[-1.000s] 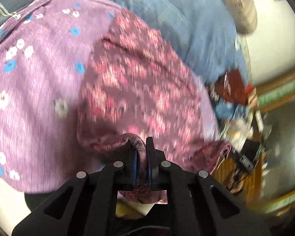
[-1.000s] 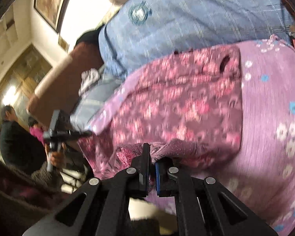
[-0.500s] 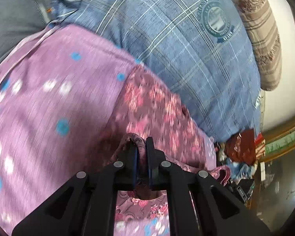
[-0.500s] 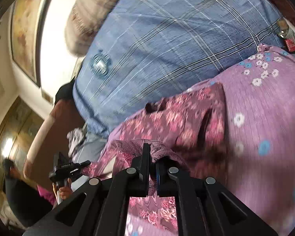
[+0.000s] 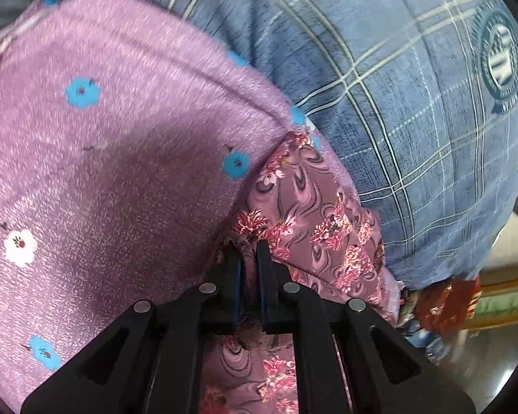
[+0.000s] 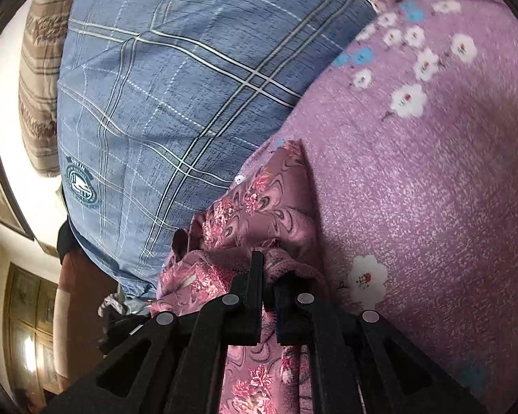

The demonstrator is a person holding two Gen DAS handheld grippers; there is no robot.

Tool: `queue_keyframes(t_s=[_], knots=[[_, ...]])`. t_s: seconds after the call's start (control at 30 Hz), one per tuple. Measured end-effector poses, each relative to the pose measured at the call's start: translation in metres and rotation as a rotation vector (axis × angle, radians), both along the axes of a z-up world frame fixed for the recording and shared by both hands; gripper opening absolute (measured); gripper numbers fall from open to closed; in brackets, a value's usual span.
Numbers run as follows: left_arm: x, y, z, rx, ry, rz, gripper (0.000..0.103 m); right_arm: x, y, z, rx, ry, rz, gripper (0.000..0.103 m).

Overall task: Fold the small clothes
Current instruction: 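Grasp the other sleeve with the left tool while the right tool flattens the fold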

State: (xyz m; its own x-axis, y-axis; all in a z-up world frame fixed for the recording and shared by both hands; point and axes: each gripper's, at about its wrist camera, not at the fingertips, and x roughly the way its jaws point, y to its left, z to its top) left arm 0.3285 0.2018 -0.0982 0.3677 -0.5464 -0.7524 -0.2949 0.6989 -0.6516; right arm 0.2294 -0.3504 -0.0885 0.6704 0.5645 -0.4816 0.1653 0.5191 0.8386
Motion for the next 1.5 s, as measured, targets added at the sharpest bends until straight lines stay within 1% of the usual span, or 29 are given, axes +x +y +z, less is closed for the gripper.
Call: queue_keyframes(t_s=[0.03, 0.07, 0.1, 0.13, 0.17, 0.2, 0.23, 0.27, 0.3, 0.33, 0.4, 0.43, 0.53, 0.63, 0.67, 0.77, 0.83, 0.9, 0.97, 1.0, 1.07, 1.1, 1.13, 1.23, 1.27, 1.3, 1.37, 1.43, 1.5], knots=[[-0.001, 0.004, 0.002, -0.033, -0.006, -0.001, 0.006, -0.001, 0.0, 0.002, 0.002, -0.005, 0.004, 0.007], [-0.003, 0.01, 0.007, -0.066, -0.022, -0.005, 0.007, -0.003, -0.001, 0.006, -0.001, -0.005, 0.011, 0.012], [-0.004, 0.016, 0.015, -0.085, -0.046, -0.007, 0.012, -0.005, -0.001, 0.012, -0.008, -0.01, 0.019, 0.015], [-0.006, 0.024, 0.027, -0.08, -0.082, -0.008, 0.028, -0.01, -0.003, 0.02, -0.017, -0.031, 0.019, 0.022], [-0.009, 0.032, 0.039, -0.054, -0.118, -0.007, 0.041, -0.012, -0.006, 0.027, -0.017, -0.063, 0.016, 0.032], [-0.01, 0.037, 0.047, -0.027, -0.145, -0.009, 0.068, -0.017, -0.009, 0.036, -0.016, -0.103, 0.007, 0.037], [-0.012, 0.039, 0.056, 0.018, -0.172, -0.02, 0.082, -0.023, -0.014, 0.045, -0.019, -0.152, -0.012, 0.048], [-0.014, 0.039, 0.063, 0.082, -0.192, -0.052, 0.082, -0.029, -0.018, 0.056, -0.038, -0.2, -0.035, 0.058], [-0.015, 0.036, 0.066, 0.123, -0.2, -0.094, 0.082, -0.032, -0.02, 0.063, -0.076, -0.222, -0.042, 0.062], [-0.018, 0.031, 0.066, 0.147, -0.202, -0.145, 0.082, -0.032, -0.02, 0.068, -0.122, -0.224, -0.04, 0.063], [-0.025, 0.021, 0.059, 0.186, -0.199, -0.253, 0.082, -0.026, -0.011, 0.074, -0.247, -0.188, 0.014, 0.063], [-0.029, 0.016, 0.055, 0.206, -0.202, -0.297, 0.082, -0.021, -0.001, 0.074, -0.336, -0.158, 0.062, 0.063], [-0.039, -0.006, 0.043, 0.265, -0.215, -0.443, 0.082, -0.01, 0.02, 0.067, -0.502, -0.107, 0.151, 0.063], [-0.043, -0.027, 0.04, 0.35, -0.241, -0.542, 0.082, 0.0, 0.029, 0.058, -0.574, -0.072, 0.178, 0.063], [-0.045, -0.037, 0.038, 0.406, -0.259, -0.582, 0.082, 0.005, 0.032, 0.056, -0.586, -0.062, 0.177, 0.063], [-0.045, -0.054, 0.038, 0.53, -0.303, -0.627, 0.082, 0.023, 0.037, 0.048, -0.606, -0.025, 0.176, 0.063], [-0.039, -0.062, 0.037, 0.598, -0.317, -0.634, 0.082, 0.031, 0.04, 0.045, -0.604, -0.016, 0.174, 0.063], [-0.03, -0.066, 0.038, 0.645, -0.335, -0.598, 0.082, 0.034, 0.042, 0.046, -0.606, -0.022, 0.164, 0.061], [-0.02, -0.062, 0.043, 0.633, -0.356, -0.518, 0.082, 0.036, 0.046, 0.046, -0.624, -0.039, 0.158, 0.056], [-0.016, -0.057, 0.045, 0.592, -0.363, -0.471, 0.08, 0.036, 0.048, 0.047, -0.636, -0.047, 0.158, 0.052], [-0.01, -0.053, 0.046, 0.527, -0.359, -0.431, 0.068, 0.034, 0.053, 0.05, -0.672, -0.068, 0.166, 0.028], [-0.01, -0.051, 0.046, 0.506, -0.357, -0.434, 0.063, 0.034, 0.055, 0.05, -0.681, -0.07, 0.173, 0.024], [-0.01, -0.049, 0.045, 0.486, -0.357, -0.445, 0.063, 0.035, 0.057, 0.051, -0.689, -0.07, 0.177, 0.02], [-0.01, -0.033, 0.046, 0.454, -0.349, -0.429, 0.064, 0.034, 0.058, 0.051, -0.691, -0.061, 0.192, 0.021], [-0.009, -0.025, 0.044, 0.427, -0.331, -0.421, 0.064, 0.035, 0.057, 0.05, -0.683, -0.053, 0.193, 0.024], [-0.008, -0.019, 0.041, 0.385, -0.306, -0.426, 0.064, 0.036, 0.057, 0.049, -0.67, -0.043, 0.196, 0.024], [-0.01, -0.014, 0.035, 0.34, -0.274, -0.449, 0.065, 0.038, 0.056, 0.045, -0.653, -0.023, 0.19, 0.024], [-0.013, -0.017, 0.03, 0.356, -0.267, -0.467, 0.065, 0.04, 0.053, 0.04, -0.624, -0.008, 0.18, 0.024], [-0.014, -0.023, 0.029, 0.406, -0.282, -0.468, 0.065, 0.039, 0.051, 0.037, -0.601, -0.008, 0.163, 0.024]])
